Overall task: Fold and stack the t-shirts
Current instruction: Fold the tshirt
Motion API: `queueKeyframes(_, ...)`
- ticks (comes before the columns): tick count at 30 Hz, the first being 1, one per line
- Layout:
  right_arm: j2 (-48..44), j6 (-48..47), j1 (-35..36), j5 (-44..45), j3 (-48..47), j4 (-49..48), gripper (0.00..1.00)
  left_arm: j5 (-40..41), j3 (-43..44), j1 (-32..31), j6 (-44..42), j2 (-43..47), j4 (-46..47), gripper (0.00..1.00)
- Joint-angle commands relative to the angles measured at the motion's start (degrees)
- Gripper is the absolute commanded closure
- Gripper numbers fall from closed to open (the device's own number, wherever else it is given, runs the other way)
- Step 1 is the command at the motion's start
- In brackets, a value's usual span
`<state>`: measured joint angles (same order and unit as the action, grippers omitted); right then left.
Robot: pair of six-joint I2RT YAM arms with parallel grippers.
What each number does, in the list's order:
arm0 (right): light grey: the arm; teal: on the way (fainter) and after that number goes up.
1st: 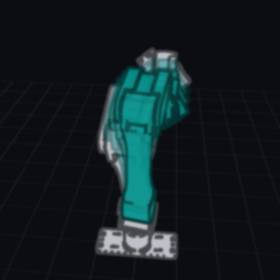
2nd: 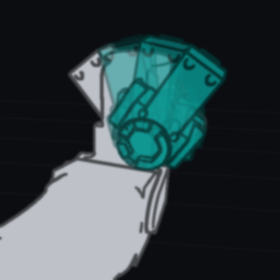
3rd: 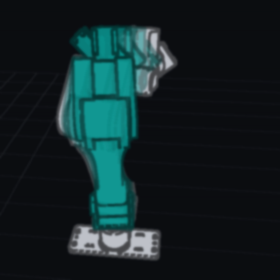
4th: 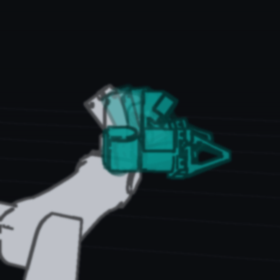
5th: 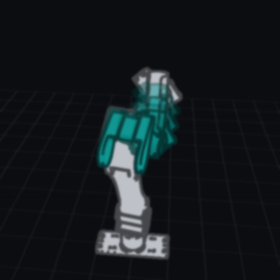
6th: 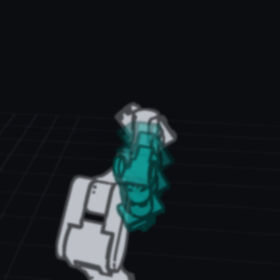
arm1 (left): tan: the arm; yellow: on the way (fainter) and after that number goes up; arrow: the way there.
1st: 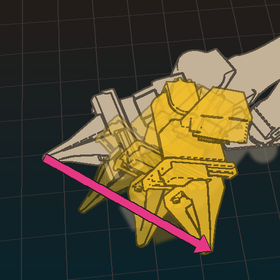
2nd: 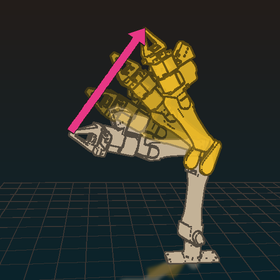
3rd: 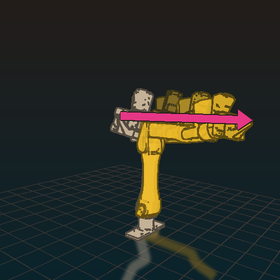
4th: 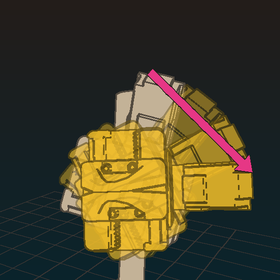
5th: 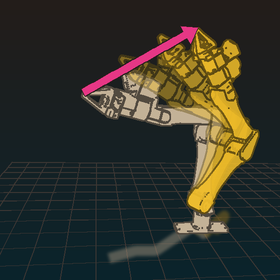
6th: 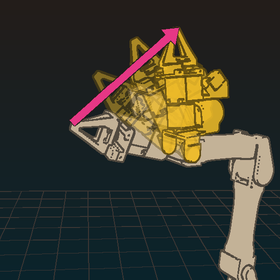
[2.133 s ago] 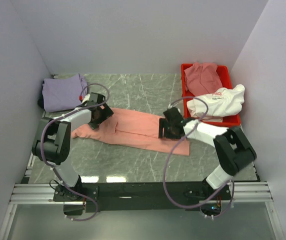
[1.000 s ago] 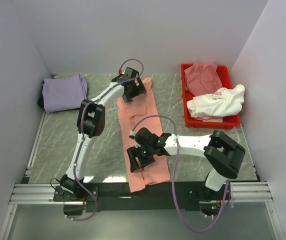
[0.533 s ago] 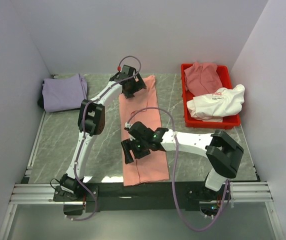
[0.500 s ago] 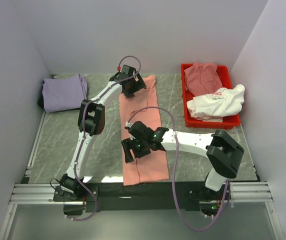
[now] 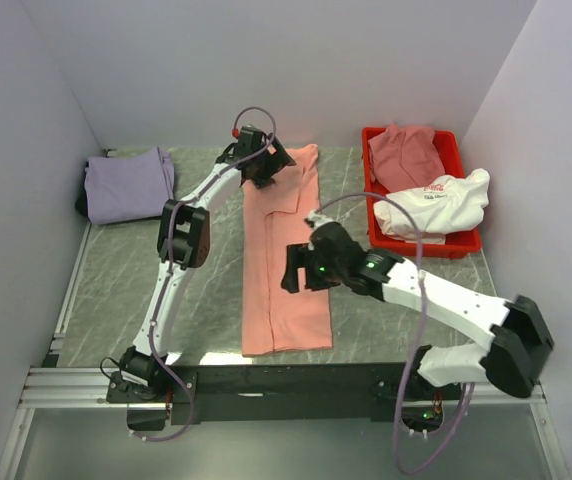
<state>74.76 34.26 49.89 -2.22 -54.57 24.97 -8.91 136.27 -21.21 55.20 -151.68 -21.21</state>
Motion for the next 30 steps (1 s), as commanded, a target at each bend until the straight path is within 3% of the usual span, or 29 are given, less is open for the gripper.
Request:
queueKeyframes(1,-7.16,1.07,-3.3,3.35,4.97,-1.68,0.14,-4.61,0.86,0.21,-0.35,7.14,3.19,0.01)
queueKeyframes(4,-14.19,1.25,-6.46,6.34,8.76,-2.3,0.12,-5.69,-6.5,0.03,-2.9,18.02,2.32,0.0)
queueKeyframes(9,-22.89,0.81,-8.92,10.31,12.99,-2.91,0.11,0.63,-21.54,-1.72,-9.93,36.6,-3.22,0.0)
queueKeyframes(15,-23.53,-0.86,-12.09,8.72,15.8,-4.49,0.09,7.93,-57.18,-4.27,-9.5,63.49,0.2,0.01)
queueKeyframes(17,-23.26,-1.39,-12.71,7.93,16.42,-5.37,0.09,8.73,-63.38,-4.8,-7.58,72.11,-0.49,0.0)
queueKeyframes(18,-22.91,-1.56,-13.06,7.5,16.77,-6.5,0.09,13.26,-68.71,-5.06,-6.52,74.75,-2.15,0.01)
queueKeyframes(25,-20.54,-3.76,-15.26,3.36,19.93,-10.73,0.09,19.44,-87.73,-7.09,0.08,96.81,-9.28,0.01)
queueKeyframes(30,-17.55,-5.17,-15.87,1.09,19.67,-9.42,0.09,14.8,-96.26,-7.88,4.03,103.42,-15.51,0.01)
